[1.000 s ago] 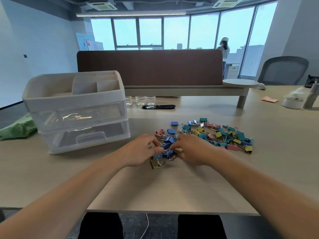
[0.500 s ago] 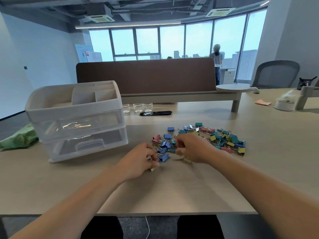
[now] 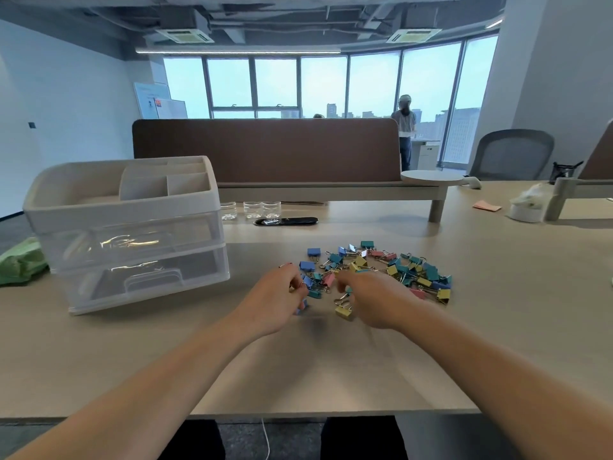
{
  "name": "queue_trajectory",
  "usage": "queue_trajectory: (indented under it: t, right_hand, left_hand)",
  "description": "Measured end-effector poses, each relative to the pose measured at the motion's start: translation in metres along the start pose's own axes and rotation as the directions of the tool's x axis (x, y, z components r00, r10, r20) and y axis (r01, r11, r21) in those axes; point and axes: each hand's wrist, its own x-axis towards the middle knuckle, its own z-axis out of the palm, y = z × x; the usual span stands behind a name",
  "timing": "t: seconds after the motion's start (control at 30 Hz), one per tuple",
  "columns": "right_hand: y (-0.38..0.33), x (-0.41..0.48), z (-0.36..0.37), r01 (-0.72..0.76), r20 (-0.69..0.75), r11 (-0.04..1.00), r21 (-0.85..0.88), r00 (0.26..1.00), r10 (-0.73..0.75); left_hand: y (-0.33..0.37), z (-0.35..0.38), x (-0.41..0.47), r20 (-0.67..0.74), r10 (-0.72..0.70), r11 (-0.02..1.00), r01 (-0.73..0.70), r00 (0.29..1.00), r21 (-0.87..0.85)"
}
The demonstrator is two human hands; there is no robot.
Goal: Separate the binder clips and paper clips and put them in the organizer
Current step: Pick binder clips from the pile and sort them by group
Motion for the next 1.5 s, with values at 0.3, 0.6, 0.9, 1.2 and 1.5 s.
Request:
queue_trajectory:
  t: [0.3,0.6,0.9,1.2,1.5]
  right_hand:
    - [-0.002,-0.002,0.015,-0.011,0.023,0.999,-0.042,1.000,0.012]
    - [0.018,0.008,0.015,0.013,-0.016,0.992,0.125,1.000,-0.012]
    - [0.054,0.050,-0.012,-0.075,-0.092,0.986,0.150,0.992,0.089]
    - [0.050,0.095,-0.020,-0.054,0.111,0.989,-0.136,0.991,0.070]
    - [0.049,0.109,-0.015,0.007,0.204,0.971,-0.239,0.978,0.043]
  left_hand:
    - [0.010,0.005,0.008,0.100,0.066,0.991,-0.077,0.993,0.108]
    - [0.024,0.008,0.037,0.120,0.119,0.977,-0.138,0.986,0.164]
    - [0.029,0.024,0.108,0.205,0.029,0.938,-0.097,0.978,0.332]
    - [0.022,0.050,0.155,0.331,-0.095,0.845,-0.100,0.939,0.526]
    - [0.015,0.056,0.155,0.379,-0.068,0.875,-0.127,0.923,0.467]
